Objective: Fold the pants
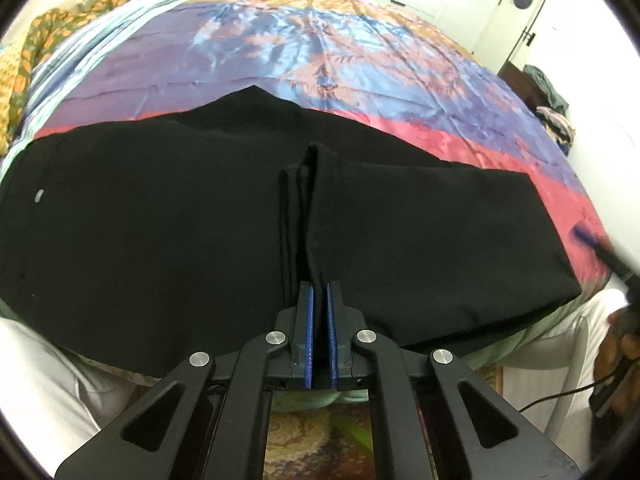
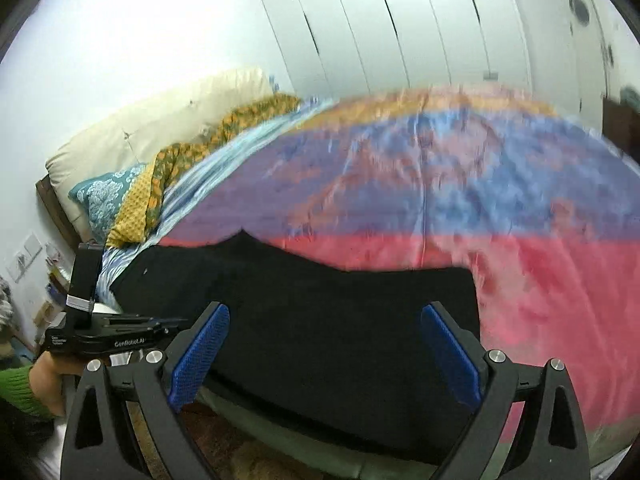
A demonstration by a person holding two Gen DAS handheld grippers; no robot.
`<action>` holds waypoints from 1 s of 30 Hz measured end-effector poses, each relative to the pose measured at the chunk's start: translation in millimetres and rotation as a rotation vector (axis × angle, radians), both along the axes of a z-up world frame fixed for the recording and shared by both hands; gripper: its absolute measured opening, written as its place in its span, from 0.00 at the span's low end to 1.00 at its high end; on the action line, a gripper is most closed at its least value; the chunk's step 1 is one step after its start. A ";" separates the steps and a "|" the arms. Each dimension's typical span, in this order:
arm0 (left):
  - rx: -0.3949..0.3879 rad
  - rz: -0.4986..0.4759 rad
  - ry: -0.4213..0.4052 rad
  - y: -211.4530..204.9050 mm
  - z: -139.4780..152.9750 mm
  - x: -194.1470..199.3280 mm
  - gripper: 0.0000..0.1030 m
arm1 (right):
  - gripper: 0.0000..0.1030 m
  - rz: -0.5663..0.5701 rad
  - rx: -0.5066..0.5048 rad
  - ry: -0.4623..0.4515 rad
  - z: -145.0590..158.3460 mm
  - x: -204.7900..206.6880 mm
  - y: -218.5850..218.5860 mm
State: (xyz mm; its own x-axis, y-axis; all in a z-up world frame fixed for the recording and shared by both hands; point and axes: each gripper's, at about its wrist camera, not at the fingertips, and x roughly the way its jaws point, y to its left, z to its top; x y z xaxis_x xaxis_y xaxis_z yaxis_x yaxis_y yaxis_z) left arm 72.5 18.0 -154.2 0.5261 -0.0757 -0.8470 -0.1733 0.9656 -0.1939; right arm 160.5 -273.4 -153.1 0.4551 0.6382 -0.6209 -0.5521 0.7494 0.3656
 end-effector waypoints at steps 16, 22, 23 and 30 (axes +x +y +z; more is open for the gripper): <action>0.012 -0.014 0.017 -0.2 -8.8 -1.0 0.05 | 0.79 -0.100 0.187 0.561 -71.8 141.6 -12.9; -0.013 -0.005 0.022 3.5 -11.4 -0.4 0.05 | 0.79 -0.064 0.171 0.385 -8.6 97.6 -29.2; -0.015 -0.003 0.022 3.7 -11.4 -0.6 0.05 | 0.79 -0.052 0.174 0.370 -2.4 87.2 -31.7; -0.009 -0.005 0.023 1.8 -11.9 -0.5 0.05 | 0.79 -0.020 0.087 0.470 -57.5 14.4 -20.9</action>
